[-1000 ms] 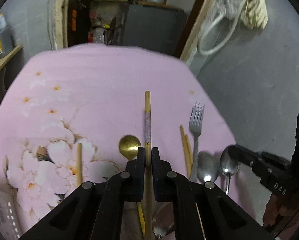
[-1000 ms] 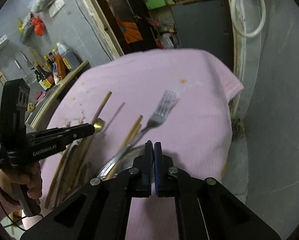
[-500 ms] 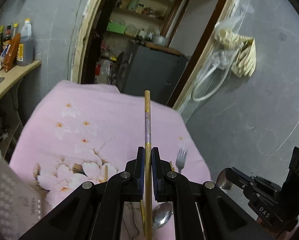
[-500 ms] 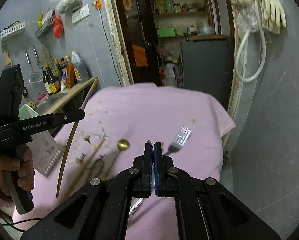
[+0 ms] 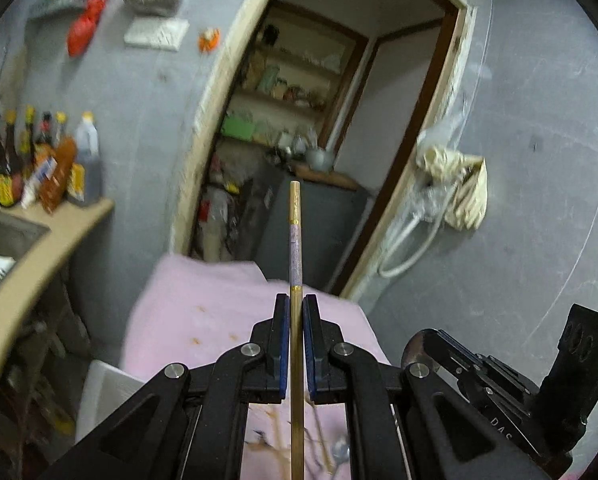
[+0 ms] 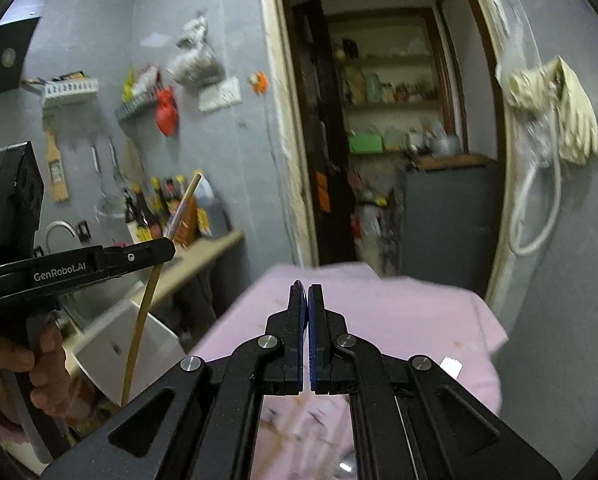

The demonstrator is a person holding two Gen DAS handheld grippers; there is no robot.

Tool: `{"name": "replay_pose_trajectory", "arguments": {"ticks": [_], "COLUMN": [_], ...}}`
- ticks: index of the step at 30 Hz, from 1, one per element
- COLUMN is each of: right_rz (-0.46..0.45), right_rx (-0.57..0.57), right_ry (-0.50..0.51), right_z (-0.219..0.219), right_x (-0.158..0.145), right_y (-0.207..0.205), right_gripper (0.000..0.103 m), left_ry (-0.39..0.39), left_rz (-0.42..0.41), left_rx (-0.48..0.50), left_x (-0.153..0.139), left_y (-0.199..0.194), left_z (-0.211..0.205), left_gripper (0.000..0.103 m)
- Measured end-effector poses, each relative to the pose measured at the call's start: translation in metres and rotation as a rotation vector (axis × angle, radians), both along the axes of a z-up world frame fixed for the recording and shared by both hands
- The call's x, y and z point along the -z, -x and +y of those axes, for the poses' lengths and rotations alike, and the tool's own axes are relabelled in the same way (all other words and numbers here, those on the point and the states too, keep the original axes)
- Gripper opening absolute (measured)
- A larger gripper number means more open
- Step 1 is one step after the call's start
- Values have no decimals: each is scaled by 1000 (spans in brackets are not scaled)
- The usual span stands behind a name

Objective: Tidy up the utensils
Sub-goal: 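Lift the chopstick with the left tool and carry it over the white caddy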

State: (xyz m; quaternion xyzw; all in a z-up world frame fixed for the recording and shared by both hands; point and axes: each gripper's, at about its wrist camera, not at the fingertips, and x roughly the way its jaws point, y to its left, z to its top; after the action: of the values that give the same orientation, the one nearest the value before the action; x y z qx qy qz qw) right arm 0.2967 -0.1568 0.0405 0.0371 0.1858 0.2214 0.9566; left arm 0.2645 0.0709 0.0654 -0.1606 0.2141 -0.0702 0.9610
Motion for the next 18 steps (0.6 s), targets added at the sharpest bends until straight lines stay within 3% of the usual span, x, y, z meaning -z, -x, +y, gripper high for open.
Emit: {"name": "replay_pose_trajectory", "arguments": {"ticks": [8, 12, 18], "right_rz": [-95, -132, -109], "right_rx": [-50, -75, -114], "right_ry": [-5, 34, 97], "right_z": [81, 114, 138], "right_x": [-15, -10, 9], "right_y": [17, 23, 26], "right_gripper": [2, 2, 2], "left_ry": [16, 34, 47], "left_rz": [-117, -143, -135], "left_rx": [-120, -167, -208], "left_x": [-16, -6, 18], "left_y": [20, 16, 19], "left_z": [76, 95, 104], "left_gripper": [7, 7, 7]}}
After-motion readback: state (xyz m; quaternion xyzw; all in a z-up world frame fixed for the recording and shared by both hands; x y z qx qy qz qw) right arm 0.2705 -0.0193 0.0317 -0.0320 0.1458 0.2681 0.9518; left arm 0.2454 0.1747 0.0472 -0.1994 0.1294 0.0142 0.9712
